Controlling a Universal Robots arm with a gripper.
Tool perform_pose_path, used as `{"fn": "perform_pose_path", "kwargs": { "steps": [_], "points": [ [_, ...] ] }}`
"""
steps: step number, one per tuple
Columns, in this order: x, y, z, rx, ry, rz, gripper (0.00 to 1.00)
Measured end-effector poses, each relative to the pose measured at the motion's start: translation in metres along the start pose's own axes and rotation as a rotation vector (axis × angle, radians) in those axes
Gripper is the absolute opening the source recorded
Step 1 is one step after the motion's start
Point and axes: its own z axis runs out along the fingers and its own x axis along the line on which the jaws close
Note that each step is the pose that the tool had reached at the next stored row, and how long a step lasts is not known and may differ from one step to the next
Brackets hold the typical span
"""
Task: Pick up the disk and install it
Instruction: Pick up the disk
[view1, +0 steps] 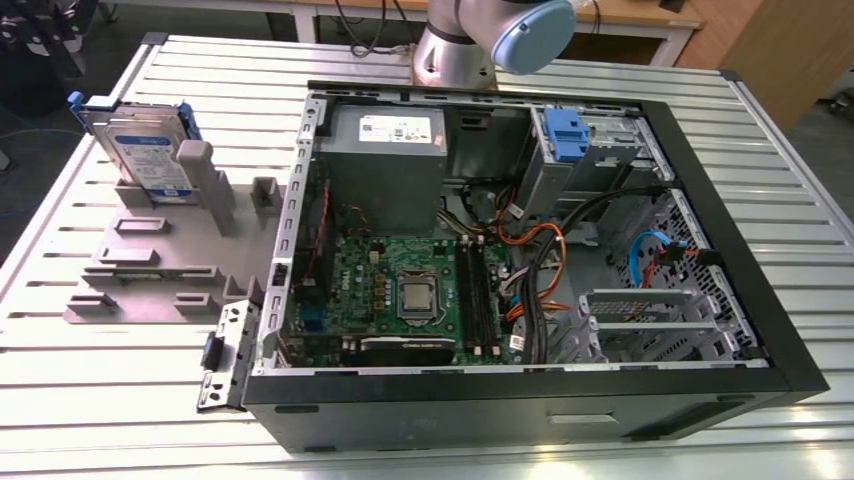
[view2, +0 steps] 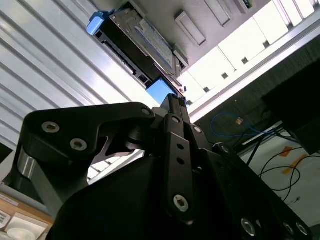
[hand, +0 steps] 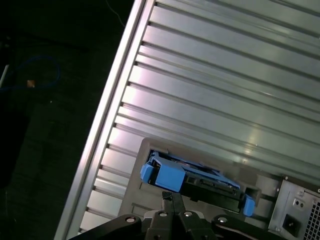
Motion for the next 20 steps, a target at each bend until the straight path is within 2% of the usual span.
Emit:
{"fn": "perform_pose_path", "kwargs": {
  "steps": [20],
  "points": [
    [0.0000,0.0000,-0.0001,-0.0009,0.0026,-0.057,0.11]
  ]
}}
